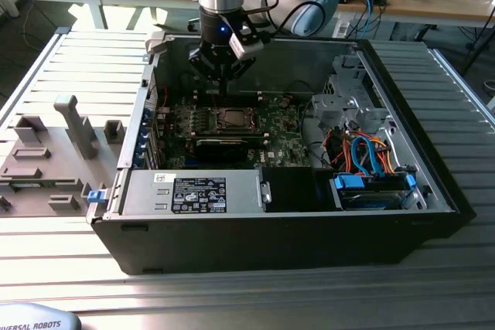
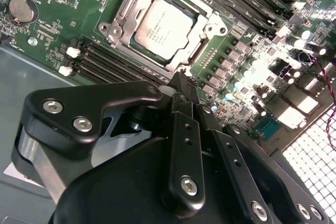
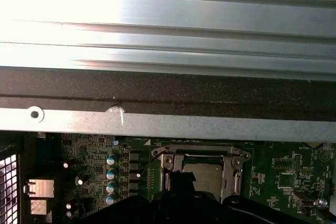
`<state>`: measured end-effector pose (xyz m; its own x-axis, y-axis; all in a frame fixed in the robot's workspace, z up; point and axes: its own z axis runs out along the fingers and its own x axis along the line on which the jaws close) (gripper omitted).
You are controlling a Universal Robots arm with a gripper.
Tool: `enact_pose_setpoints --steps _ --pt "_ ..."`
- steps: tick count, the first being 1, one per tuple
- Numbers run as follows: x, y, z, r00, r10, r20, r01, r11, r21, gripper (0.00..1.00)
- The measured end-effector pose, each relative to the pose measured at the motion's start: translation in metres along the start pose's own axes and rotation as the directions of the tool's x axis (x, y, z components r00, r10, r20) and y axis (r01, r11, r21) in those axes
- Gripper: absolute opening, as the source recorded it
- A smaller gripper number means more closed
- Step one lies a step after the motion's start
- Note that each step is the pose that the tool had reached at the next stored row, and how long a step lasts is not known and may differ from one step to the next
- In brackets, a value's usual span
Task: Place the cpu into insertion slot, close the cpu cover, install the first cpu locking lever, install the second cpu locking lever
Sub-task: 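Install the first cpu locking lever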
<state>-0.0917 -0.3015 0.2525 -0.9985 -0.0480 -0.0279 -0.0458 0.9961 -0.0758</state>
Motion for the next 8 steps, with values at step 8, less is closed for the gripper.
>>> enact_pose_setpoints --steps 8 --pt "0.0028 0.0002 0.0003 1.0000 0.000 0.0000 0.000 1.0000 0.0000 0.11"
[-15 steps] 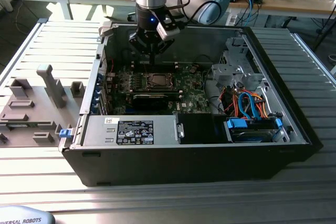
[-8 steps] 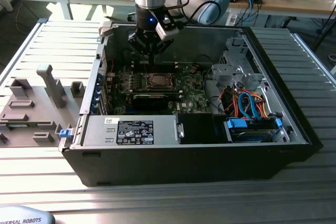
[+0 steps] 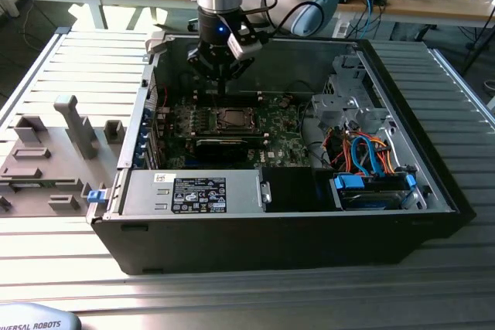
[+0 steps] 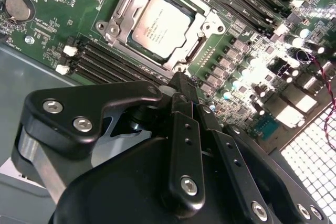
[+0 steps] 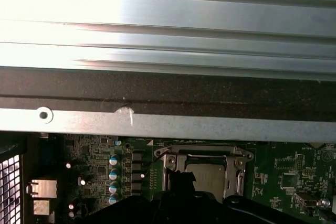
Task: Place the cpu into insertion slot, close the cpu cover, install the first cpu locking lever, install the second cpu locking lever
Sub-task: 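Install the first cpu locking lever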
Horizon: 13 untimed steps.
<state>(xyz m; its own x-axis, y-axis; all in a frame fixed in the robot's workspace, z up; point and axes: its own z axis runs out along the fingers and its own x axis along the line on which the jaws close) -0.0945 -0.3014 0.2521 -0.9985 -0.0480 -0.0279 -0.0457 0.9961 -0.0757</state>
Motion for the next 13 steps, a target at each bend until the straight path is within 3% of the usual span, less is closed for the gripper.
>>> enact_pose_setpoints --steps 13 --pt "0.0086 0.0004 0.0002 1.0000 0.000 0.0000 0.000 1.0000 0.0001 0.11"
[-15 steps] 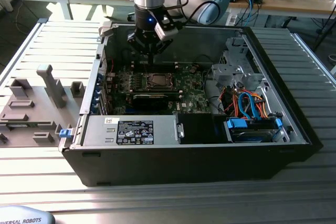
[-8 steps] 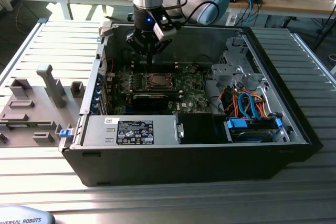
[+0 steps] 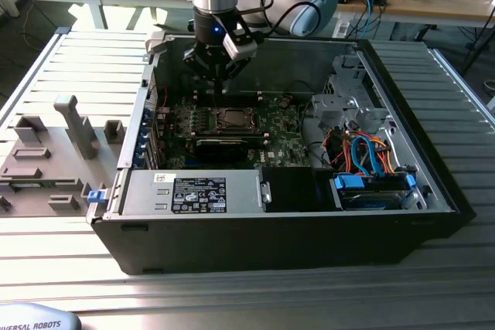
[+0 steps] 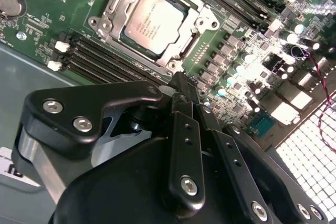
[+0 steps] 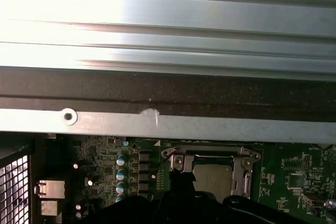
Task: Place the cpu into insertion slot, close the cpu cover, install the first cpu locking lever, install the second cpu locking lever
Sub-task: 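Install the first cpu locking lever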
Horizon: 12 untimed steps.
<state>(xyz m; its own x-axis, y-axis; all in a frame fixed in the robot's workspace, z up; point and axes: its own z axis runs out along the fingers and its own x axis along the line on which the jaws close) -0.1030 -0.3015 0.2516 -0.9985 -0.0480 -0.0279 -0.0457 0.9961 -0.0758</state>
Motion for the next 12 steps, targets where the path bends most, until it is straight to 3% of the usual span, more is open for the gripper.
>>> enact_pose_setpoints --steps 3,6,12 --pt "0.0052 0.0003 0.0000 1.0000 0.000 0.0000 0.000 1.0000 0.0000 0.11" --pt "0.0174 0.0008 -0.0003 1.0000 0.000 0.0000 0.000 1.0000 0.0000 0.11" --pt "0.0332 0.0016 -0.0007 1.0000 0.000 0.0001 0.000 1.0000 -0.0001 0.11"
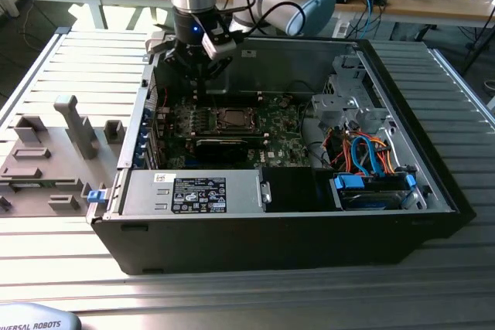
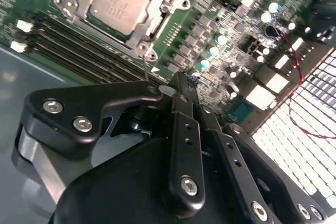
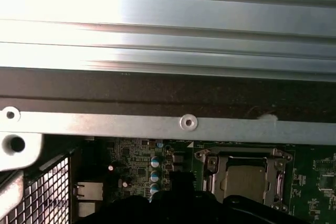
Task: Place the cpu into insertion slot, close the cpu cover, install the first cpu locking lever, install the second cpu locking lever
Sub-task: 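Install the first cpu locking lever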
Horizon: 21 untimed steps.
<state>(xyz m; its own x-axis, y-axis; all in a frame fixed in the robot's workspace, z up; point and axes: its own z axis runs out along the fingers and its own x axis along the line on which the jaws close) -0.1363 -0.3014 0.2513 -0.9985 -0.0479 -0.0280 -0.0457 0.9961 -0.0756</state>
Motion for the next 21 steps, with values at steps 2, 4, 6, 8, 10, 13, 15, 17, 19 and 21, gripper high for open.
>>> enact_pose_setpoints --steps 2,4,6,8,10,13,15,17,19,21 --pt "0.0010 0.0001 0.0000 1.0000 0.000 0.0002 0.000 1.0000 -0.0002 0.11" --pt "0.0014 0.0000 -0.0006 1.0000 0.000 0.0005 0.000 1.0000 -0.0001 0.11" --pt "0.0015 -0.0001 -0.0036 1.0000 0.000 0.0016 0.000 1.0000 -0.0037 0.11" --pt "0.0014 -0.0002 -0.0062 1.0000 0.000 0.0017 0.000 1.0000 -0.0048 0.11" --pt "0.0013 0.0005 -0.0064 1.0000 0.000 0.0019 0.000 1.0000 -0.0059 0.11" --pt "0.0012 0.0032 -0.0067 1.0000 0.000 0.0018 0.000 1.0000 -0.0074 0.11" --pt "0.0009 0.0051 -0.0068 1.0000 0.000 0.0019 0.000 1.0000 -0.0078 0.11" --pt "-0.0002 0.0057 -0.0068 1.0000 0.000 0.0018 0.000 1.0000 -0.0079 0.11" --pt "-0.0025 0.0058 -0.0067 1.0000 0.000 0.0019 0.000 1.0000 -0.0081 0.11" --pt "-0.0053 0.0057 -0.0067 1.0000 0.000 0.0018 0.000 1.0000 -0.0083 0.11"
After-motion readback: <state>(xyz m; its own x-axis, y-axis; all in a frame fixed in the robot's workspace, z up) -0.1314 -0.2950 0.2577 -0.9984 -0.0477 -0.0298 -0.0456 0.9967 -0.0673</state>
